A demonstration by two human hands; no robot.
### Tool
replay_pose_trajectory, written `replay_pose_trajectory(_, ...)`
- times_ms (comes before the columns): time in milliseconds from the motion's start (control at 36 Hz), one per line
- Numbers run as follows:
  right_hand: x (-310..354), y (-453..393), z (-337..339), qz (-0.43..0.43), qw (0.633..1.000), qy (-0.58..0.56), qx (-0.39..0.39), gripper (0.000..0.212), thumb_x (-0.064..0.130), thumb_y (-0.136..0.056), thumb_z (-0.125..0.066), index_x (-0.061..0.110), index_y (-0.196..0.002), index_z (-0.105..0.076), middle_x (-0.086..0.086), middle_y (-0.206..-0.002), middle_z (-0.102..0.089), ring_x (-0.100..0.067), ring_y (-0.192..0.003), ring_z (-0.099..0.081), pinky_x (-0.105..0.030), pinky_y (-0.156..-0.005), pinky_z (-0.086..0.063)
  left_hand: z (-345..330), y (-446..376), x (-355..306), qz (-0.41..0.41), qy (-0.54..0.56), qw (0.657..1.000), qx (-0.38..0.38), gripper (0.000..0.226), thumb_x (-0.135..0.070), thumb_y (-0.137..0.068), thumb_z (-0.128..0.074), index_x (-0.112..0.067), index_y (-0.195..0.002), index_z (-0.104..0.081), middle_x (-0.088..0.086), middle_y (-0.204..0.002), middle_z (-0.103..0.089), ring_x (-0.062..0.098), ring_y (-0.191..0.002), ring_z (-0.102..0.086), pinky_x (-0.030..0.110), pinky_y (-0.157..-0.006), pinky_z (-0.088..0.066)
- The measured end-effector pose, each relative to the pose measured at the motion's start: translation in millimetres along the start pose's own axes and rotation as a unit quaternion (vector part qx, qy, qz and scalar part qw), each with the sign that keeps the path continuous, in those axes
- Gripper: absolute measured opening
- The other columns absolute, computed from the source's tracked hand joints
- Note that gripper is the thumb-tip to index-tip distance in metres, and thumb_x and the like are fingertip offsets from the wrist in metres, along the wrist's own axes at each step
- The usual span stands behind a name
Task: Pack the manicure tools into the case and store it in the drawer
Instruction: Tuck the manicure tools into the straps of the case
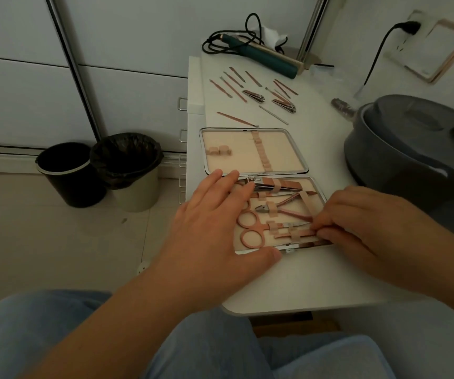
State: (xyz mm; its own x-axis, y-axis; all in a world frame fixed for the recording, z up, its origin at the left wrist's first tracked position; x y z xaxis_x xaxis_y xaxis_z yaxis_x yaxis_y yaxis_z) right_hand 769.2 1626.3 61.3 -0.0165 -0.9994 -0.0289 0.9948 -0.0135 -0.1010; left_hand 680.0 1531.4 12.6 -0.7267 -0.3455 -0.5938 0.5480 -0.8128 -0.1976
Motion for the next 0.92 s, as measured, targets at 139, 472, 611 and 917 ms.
replay_pose_trajectory(139,8,1,3,0.019,0.999,0.016,-0.023,0.036,0.032,-0.083,-0.038,0.018,-0.086,-0.072,0.002,-0.078,-0.068,-0.016,-0.067,-0.064,-0.028,-0.056,-0.053,0,0,0,-0.002,0.003,1.000,-0.002,0.088,-0.077,-0.062,-0.037,-0.045,-0.139,-0.009,-0.027,-0.149,0.001,-0.013,-0.128,0.020,0.028,-0.109,0.000)
replay_pose_trajectory(472,2,1,2,0.020,0.998,-0.058,-0.033,0.035,0.042,-0.085,-0.041,0.027,-0.091,-0.072,0.011,-0.083,-0.066,-0.003,-0.077,-0.056,-0.016,-0.066,-0.047,1,1,-1,0.005,0.011,1.000,-0.002,0.092,-0.076,-0.061,-0.038,-0.040,-0.141,-0.008,-0.028,-0.147,0.000,-0.011,-0.130,0.019,0.025,-0.110,0.001)
replay_pose_trajectory(611,-11,5,5,-0.018,0.994,-0.093,-0.051,0.032,0.041,-0.079,-0.047,0.025,-0.088,-0.072,0.013,-0.079,-0.062,-0.002,-0.082,-0.052,-0.016,-0.074,-0.044,1,1,0,0.006,0.003,1.000,0.000,0.095,-0.077,-0.061,-0.037,-0.037,-0.142,-0.010,-0.032,-0.143,0.001,-0.011,-0.130,0.020,0.025,-0.110,0.002)
replay_pose_trajectory(917,-12,1,-2,-0.059,0.981,-0.182,-0.023,0.028,0.045,-0.075,-0.048,0.031,-0.083,-0.071,0.019,-0.079,-0.058,-0.002,-0.086,-0.054,-0.014,-0.076,-0.043,1,1,0,0.005,-0.005,1.000,-0.002,0.094,-0.079,-0.060,-0.033,-0.039,-0.141,-0.009,-0.036,-0.137,0.006,-0.012,-0.129,0.021,0.024,-0.107,0.003)
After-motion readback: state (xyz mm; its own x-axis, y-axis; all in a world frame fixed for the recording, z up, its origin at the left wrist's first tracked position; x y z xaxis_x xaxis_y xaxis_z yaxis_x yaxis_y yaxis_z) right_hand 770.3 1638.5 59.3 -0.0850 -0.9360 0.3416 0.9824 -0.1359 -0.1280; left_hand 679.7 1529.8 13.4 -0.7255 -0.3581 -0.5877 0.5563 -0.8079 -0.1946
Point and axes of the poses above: each hand's wrist, its own y-axis away from the middle knuckle, its own z-axis out of the back of the hand, x = y × z, the point moved 10 cm from there along -y, towards the middle knuckle
